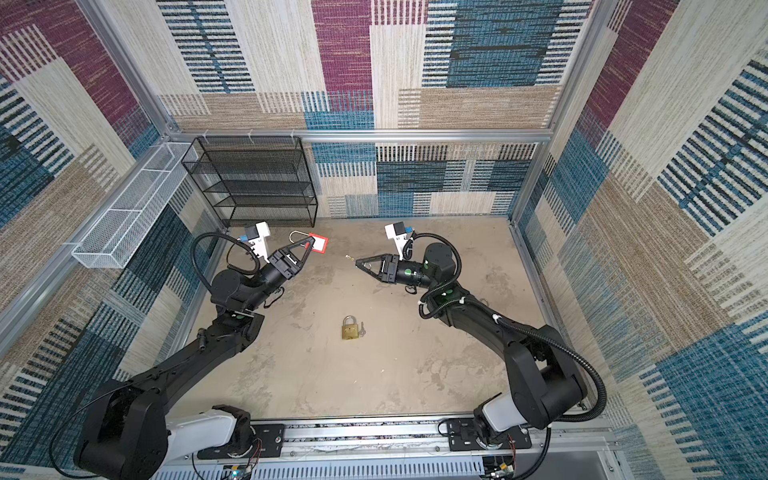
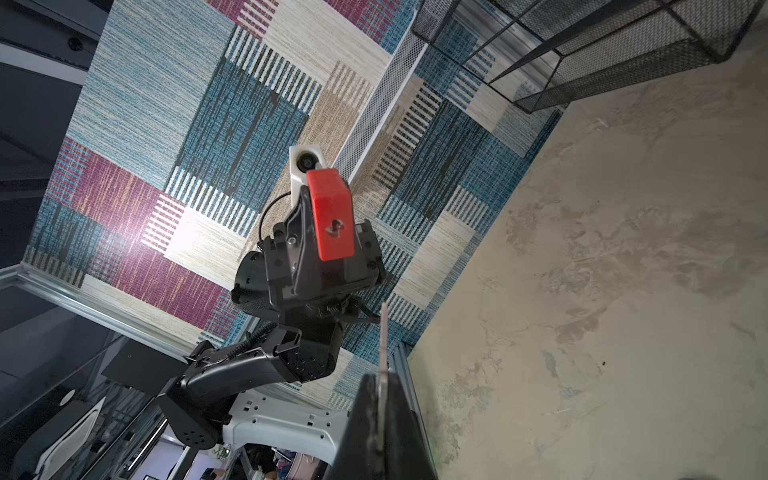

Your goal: Lock with the key

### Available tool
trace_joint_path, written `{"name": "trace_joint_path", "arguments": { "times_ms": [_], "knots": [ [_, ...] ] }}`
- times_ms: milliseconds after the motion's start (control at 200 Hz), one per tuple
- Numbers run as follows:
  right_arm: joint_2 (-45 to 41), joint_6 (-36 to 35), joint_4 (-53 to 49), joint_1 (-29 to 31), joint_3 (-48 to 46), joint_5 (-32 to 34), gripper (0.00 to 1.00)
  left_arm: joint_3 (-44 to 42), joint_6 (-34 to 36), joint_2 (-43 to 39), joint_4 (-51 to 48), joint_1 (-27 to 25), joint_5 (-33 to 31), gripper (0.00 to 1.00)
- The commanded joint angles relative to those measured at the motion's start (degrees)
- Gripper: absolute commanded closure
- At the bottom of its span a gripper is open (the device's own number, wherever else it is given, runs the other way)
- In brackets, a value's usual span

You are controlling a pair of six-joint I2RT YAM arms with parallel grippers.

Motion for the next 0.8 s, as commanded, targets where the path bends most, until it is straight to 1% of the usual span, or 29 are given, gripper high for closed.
{"name": "trace_joint_path", "arguments": {
  "times_ms": [0, 55, 110, 150, 160, 175, 215, 260, 326, 431, 651, 796],
  "knots": [
    [-1.69, -1.65, -1.9, -2.4, -1.19, 0.98, 1.0, 0.52, 3.53, 0.41, -2.24, -0.12, 1.5, 1.0],
    [-2.61, -3.08, -4.3, -4.12, -1.46, 1.04, 1.0, 0.79, 4.51, 0.47, -4.7, -0.74, 2.05, 1.0],
    [-3.56, -4.43, -6.62, -5.74, -1.88, 1.32, 1.0, 1.98, 6.8, 0.58, -9.91, -1.83, 2.41, 1.0],
    [-4.3, -5.18, -7.93, -6.87, -2.24, 1.65, 1.0, 3.81, 9.66, 0.75, -15.71, -2.89, 2.41, 1.0],
    [-4.42, -5.33, -8.21, -7.12, -2.33, 1.72, 1.0, 4.34, 10.3, 0.82, -17.62, -3.18, 3.86, 1.0],
    [-4.68, -5.51, -8.61, -7.53, -2.51, 1.76, 1.0, 5.23, 12.0, 1.04, -20.76, -3.6, 4.4, 1.0],
    [-5.27, -6.0, -9.66, -8.43, -2.86, 1.95, 1.0, 7.71, 15.76, 1.84, -29.64, -4.79, 4.69, 1.0],
    [-5.78, -6.63, -10.81, -9.43, -2.97, 2.08, 1.0, 10.5, 19.31, 3.23, -37.05, -6.25, 4.44, 1.0],
    [-6.46, -7.71, -12.63, -10.45, -2.9, 2.37, 1.0, 13.38, 21.86, 6.02, -44.07, -7.86, 4.52, 1.0],
    [-7.46, -9.34, -15.16, -11.73, -2.62, 2.89, 1.0, 15.53, 22.19, 11.39, -48.69, -9.98, 5.72, 1.0],
    [-8.65, -10.96, -17.88, -13.19, -2.38, 3.04, 1.0, 17.12, 22.35, 20.5, -51.91, -15.42, 6.28, 1.0],
    [-8.82, -11.06, -18.2, -13.56, -2.71, 3.08, 1.0, 20.81, 26.43, 24.56, -61.02, -17.68, 4.9, 1.0]
  ]
}}
